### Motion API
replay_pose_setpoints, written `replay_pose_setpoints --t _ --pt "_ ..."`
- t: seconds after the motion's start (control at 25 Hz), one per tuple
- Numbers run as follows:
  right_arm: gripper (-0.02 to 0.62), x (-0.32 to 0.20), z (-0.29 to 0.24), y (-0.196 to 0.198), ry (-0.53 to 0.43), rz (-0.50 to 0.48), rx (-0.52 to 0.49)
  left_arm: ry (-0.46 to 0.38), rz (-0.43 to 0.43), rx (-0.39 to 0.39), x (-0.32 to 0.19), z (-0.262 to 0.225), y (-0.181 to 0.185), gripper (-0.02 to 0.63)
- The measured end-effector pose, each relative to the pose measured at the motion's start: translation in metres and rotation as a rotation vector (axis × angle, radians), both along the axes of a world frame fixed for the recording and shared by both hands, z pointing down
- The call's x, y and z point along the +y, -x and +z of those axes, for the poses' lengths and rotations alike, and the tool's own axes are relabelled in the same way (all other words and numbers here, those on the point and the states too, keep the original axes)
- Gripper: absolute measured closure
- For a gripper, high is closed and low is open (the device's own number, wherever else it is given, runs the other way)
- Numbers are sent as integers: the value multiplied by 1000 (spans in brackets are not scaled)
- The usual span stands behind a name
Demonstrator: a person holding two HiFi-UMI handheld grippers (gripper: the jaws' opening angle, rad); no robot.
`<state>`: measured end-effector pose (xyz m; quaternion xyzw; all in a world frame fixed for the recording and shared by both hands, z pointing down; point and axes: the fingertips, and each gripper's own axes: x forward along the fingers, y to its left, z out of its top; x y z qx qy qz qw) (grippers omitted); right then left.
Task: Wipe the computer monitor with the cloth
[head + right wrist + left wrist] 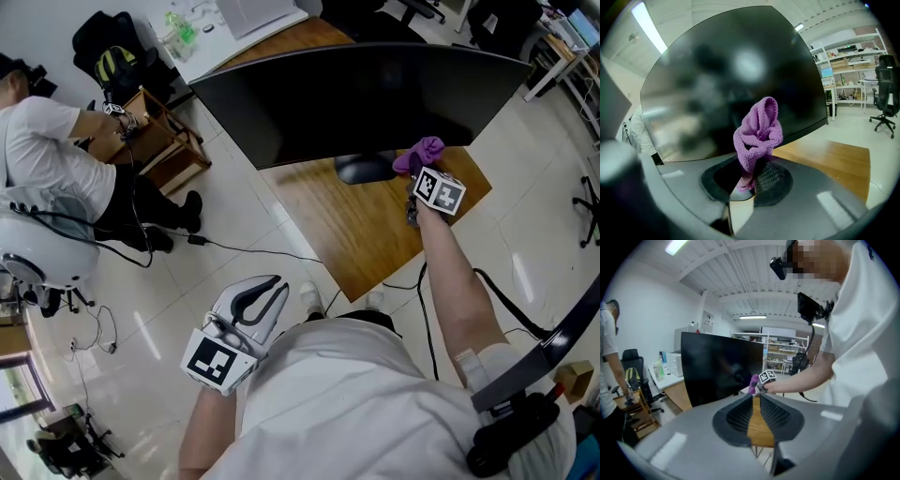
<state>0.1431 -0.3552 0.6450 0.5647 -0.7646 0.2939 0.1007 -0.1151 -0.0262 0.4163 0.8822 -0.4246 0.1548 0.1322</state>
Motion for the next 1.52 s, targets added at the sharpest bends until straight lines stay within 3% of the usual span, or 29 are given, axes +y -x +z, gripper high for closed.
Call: replay_pose_setpoints --t 0.64,1.52 --pt "548 17 3 68 3 -53 1 1 -10 13 12 5 39 535" --pt "548 42 1 170 -1 -203 48 -10 -45 43 20 9 83 535"
